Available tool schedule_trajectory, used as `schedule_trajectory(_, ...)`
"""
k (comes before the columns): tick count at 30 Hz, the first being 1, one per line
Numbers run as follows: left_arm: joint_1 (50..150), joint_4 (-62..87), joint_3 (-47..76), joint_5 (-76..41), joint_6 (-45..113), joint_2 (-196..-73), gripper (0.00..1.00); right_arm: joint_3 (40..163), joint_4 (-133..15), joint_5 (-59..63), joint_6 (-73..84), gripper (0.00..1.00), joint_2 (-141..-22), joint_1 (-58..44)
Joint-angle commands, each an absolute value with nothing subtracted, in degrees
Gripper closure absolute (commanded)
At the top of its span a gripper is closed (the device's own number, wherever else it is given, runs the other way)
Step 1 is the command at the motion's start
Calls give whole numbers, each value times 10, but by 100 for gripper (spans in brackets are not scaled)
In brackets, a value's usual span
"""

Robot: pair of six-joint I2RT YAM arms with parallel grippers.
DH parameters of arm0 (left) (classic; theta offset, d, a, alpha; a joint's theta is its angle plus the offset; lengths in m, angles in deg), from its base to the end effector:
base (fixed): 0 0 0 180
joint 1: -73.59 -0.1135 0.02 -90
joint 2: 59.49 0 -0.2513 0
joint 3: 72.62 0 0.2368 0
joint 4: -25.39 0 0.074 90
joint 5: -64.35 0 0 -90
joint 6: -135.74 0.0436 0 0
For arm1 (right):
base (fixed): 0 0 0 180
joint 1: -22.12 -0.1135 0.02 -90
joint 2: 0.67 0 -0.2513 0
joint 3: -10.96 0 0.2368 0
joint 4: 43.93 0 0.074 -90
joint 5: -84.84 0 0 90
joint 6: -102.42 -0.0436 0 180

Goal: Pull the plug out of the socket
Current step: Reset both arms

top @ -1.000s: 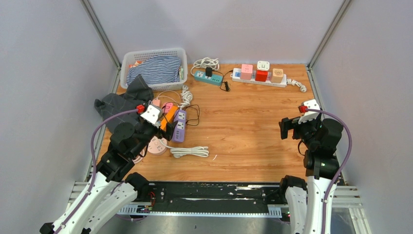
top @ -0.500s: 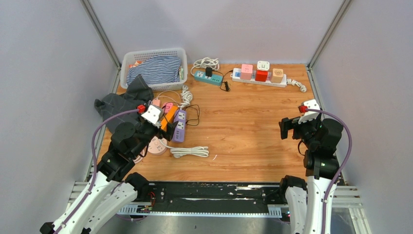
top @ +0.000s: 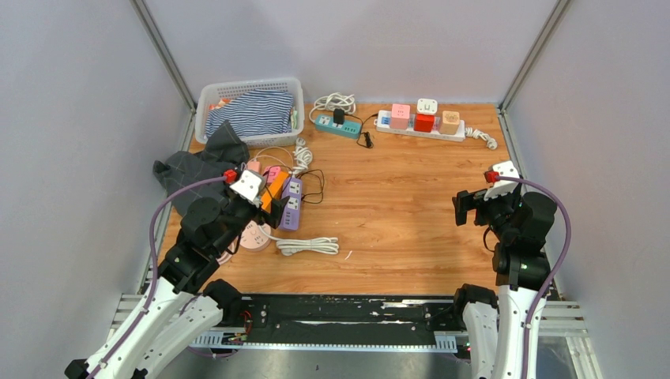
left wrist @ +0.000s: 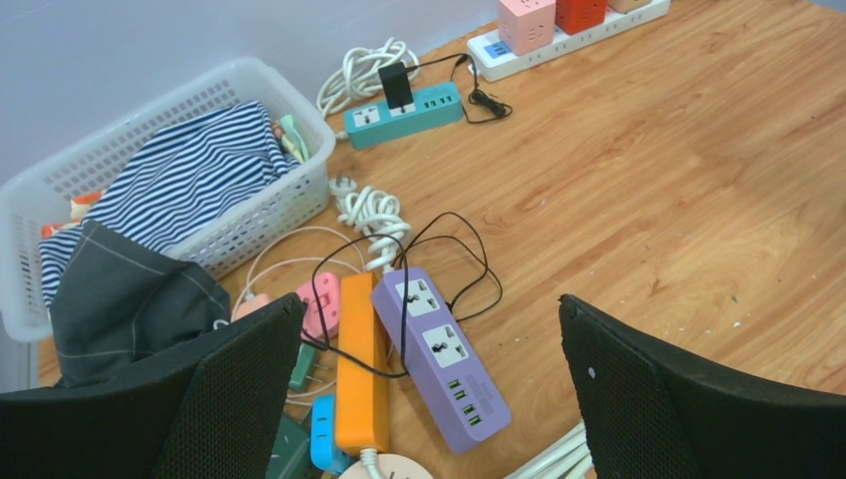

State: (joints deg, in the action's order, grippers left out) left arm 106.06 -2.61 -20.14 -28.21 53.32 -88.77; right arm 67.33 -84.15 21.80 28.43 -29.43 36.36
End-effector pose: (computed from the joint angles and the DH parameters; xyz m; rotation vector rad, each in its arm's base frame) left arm 0.1154 -0.0712 0.3199 0.5371 1.5735 -0.2931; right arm 0.1209 -0.0103 0.3195 -0.3599 1.7297 0.0389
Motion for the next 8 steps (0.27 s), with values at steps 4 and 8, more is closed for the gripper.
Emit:
schedule_trajectory(4, 1064, -13, -208, -274, 542, -891, 0, 667, -832, 224, 271, 0, -283, 371)
schedule_trajectory(8, 1063, -14, -208, -274, 543, -891, 0, 667, -832, 229, 270, 0, -285, 371)
